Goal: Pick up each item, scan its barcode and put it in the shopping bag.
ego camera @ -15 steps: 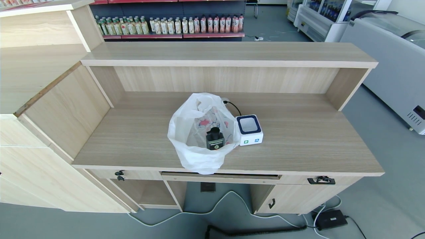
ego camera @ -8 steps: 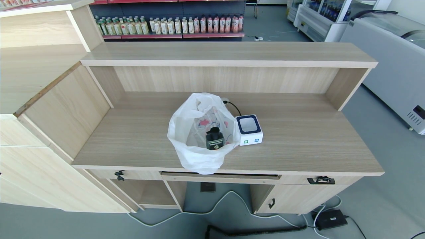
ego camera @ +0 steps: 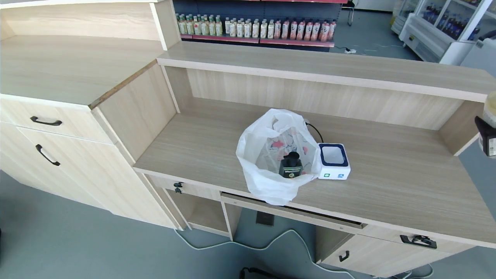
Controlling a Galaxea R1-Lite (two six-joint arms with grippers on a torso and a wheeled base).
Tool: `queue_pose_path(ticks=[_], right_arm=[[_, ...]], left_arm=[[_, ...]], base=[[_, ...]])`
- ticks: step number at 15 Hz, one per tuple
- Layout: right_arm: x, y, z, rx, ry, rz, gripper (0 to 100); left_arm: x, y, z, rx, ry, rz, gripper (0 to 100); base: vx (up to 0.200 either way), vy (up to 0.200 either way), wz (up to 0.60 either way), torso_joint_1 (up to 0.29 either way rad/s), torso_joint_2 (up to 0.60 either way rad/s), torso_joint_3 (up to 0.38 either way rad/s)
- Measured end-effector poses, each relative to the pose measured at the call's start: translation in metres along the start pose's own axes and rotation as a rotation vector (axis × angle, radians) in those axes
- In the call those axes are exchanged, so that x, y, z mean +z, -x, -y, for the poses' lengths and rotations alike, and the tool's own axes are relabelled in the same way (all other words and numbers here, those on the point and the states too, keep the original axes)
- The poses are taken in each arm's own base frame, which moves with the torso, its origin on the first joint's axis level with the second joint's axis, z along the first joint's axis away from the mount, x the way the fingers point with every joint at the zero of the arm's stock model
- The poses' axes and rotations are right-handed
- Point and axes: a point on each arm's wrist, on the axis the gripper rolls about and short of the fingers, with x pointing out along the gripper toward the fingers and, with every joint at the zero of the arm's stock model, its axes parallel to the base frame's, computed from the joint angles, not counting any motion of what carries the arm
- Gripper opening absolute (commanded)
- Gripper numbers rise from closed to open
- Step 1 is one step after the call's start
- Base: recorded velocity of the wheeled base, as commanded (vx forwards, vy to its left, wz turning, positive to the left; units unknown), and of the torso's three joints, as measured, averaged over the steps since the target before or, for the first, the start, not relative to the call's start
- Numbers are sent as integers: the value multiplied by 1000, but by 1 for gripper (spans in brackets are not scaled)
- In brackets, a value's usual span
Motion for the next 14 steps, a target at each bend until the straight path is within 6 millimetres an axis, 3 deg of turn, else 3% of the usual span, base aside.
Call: queue_pose_path(ticks=[3, 7, 14], right_arm=[[4, -16, -21, 89, -2, 116, 0], [-12, -28, -55, 416, 68, 283, 0], [-41, -38, -83, 520, 188, 348, 0]], left_arm=[[0, 0, 0, 1, 0, 0, 100], [0, 0, 0, 0, 0, 0, 100], [0, 0, 0, 0, 0, 0, 100]], base=[[0, 0, 0, 0, 0, 0], [0, 0, 0, 0, 0, 0], [0, 0, 0, 0, 0, 0]])
